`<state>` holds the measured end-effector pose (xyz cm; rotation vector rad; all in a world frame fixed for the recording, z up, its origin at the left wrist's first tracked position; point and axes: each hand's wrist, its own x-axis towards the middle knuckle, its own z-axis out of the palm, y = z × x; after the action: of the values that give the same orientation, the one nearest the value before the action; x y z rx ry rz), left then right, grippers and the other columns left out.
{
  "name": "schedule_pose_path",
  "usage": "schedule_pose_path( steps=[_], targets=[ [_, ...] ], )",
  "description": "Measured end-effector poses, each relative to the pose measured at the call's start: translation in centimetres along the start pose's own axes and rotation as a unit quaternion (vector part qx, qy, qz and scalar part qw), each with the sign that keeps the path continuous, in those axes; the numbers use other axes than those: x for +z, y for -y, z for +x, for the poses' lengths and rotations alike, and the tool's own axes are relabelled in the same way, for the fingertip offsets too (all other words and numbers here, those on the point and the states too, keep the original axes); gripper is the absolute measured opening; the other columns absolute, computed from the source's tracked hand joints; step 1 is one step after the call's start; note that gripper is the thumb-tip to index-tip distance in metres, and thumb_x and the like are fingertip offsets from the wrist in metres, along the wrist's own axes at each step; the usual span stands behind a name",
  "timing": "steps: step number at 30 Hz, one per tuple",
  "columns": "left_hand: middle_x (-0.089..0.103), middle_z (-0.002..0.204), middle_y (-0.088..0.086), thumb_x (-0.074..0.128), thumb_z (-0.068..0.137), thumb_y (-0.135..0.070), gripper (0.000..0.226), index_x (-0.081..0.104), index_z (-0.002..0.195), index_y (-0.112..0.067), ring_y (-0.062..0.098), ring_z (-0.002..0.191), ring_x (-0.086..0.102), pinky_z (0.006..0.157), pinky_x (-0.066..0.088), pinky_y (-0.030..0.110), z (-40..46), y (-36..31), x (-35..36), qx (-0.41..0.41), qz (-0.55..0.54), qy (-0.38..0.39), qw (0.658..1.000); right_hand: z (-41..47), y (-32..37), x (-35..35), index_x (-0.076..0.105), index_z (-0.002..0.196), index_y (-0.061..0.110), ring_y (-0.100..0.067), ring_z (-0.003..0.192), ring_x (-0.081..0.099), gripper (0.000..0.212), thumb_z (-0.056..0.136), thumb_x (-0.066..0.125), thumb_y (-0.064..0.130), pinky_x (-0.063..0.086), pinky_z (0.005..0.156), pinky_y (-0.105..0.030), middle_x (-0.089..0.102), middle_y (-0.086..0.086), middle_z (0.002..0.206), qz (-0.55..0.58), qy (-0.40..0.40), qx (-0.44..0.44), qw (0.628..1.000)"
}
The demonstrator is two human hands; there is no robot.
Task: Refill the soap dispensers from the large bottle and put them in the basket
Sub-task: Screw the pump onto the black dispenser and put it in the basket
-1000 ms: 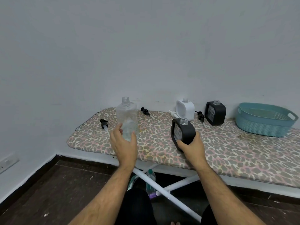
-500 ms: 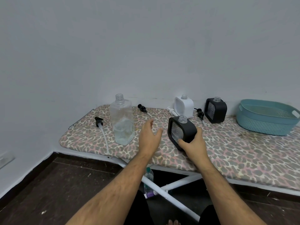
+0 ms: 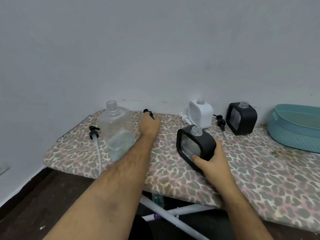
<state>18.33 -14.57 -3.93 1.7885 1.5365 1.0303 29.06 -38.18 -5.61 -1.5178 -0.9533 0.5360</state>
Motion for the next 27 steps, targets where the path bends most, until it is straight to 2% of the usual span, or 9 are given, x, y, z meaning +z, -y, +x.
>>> schedule_pose_path(
  steps=[2,3,5,8,13,16,21,24,27],
  targets=[
    [0.065,0.096,0.003,0.061,0.090,-0.036,0.030,0.058,0.102,-0.009,0.024,0.089,0.064,0.074,0.053,0.034,2.1,0.1,0.9,-0.010,0.025,-0.024,0.999,0.2,-0.2,0.0,0.047,0.099,0.042,0.007,0.089,0.061,0.050,0.079,0.077,0.007,0.045,0.069,-0.013,0.063,0.018,0.102,0.002,0.004,0.002,1.000],
    [0.065,0.098,0.006,0.061,0.089,-0.039,0.033,0.057,0.101,-0.009,0.026,0.091,0.064,0.078,0.054,0.036,2.9,0.1,1.3,-0.021,0.039,-0.031,0.999,0.3,-0.4,0.0,0.047,0.099,0.042,0.009,0.088,0.061,0.049,0.079,0.077,0.008,0.046,0.067,-0.011,0.063,0.019,0.102,0.002,0.005,0.004,1.000],
    [0.066,0.105,0.011,0.061,0.088,-0.046,0.044,0.057,0.108,-0.006,0.031,0.098,0.063,0.084,0.054,0.042,4.3,0.3,1.8,-0.046,0.066,-0.041,0.996,0.4,-0.5,0.1,0.047,0.098,0.042,0.010,0.085,0.060,0.048,0.079,0.076,0.009,0.047,0.065,-0.009,0.063,0.018,0.100,0.000,0.005,0.006,1.000],
    [0.066,0.113,0.014,0.059,0.086,-0.054,0.056,0.058,0.115,-0.005,0.034,0.107,0.061,0.086,0.054,0.042,6.1,0.5,2.7,-0.076,0.109,-0.047,0.990,0.5,-0.7,0.2,0.048,0.098,0.040,0.007,0.085,0.062,0.047,0.079,0.076,0.008,0.049,0.065,-0.009,0.064,0.017,0.095,-0.001,0.002,0.001,1.000],
    [0.068,0.110,0.011,0.052,0.078,-0.064,0.064,0.064,0.109,-0.010,0.032,0.100,0.064,0.084,0.056,0.044,8.5,1.3,3.5,-0.123,0.136,-0.032,0.983,0.4,-0.9,0.3,0.048,0.100,0.043,0.011,0.088,0.062,0.052,0.080,0.077,0.006,0.049,0.068,-0.007,0.063,0.036,0.092,0.002,0.005,-0.006,1.000],
    [0.068,0.112,0.012,0.052,0.085,-0.057,0.055,0.067,0.109,-0.009,0.032,0.101,0.064,0.086,0.055,0.042,8.9,0.7,3.3,-0.128,0.161,-0.015,0.979,0.3,-0.7,0.2,0.047,0.100,0.042,0.009,0.088,0.062,0.051,0.080,0.077,0.006,0.051,0.067,-0.011,0.061,0.037,0.095,-0.003,0.007,-0.011,1.000],
    [0.070,0.104,0.010,0.055,0.089,-0.031,0.029,0.067,0.102,-0.008,0.031,0.097,0.066,0.081,0.055,0.036,7.8,-0.1,2.7,-0.122,0.157,-0.010,0.980,0.3,-0.7,0.3,0.049,0.101,0.043,0.008,0.091,0.062,0.050,0.080,0.076,0.007,0.050,0.071,-0.010,0.062,0.036,0.097,0.002,0.001,-0.009,1.000],
    [0.069,0.101,0.011,0.058,0.088,-0.032,0.032,0.065,0.104,-0.006,0.030,0.092,0.065,0.073,0.053,0.034,7.1,-0.2,2.4,-0.111,0.105,-0.010,0.988,0.3,-0.8,0.4,0.048,0.099,0.046,0.005,0.091,0.063,0.050,0.079,0.076,0.009,0.055,0.072,-0.017,0.063,0.033,0.097,0.000,-0.005,-0.004,1.000],
    [0.072,0.093,0.012,0.062,0.089,-0.038,0.035,0.071,0.095,-0.004,0.028,0.082,0.067,0.064,0.049,0.032,5.7,-0.8,2.1,-0.089,0.043,-0.004,0.995,0.3,-1.0,0.5,0.049,0.100,0.046,-0.001,0.091,0.065,0.049,0.079,0.076,0.011,0.057,0.075,-0.027,0.066,0.022,0.096,0.006,-0.011,-0.004,1.000]
  ],
)
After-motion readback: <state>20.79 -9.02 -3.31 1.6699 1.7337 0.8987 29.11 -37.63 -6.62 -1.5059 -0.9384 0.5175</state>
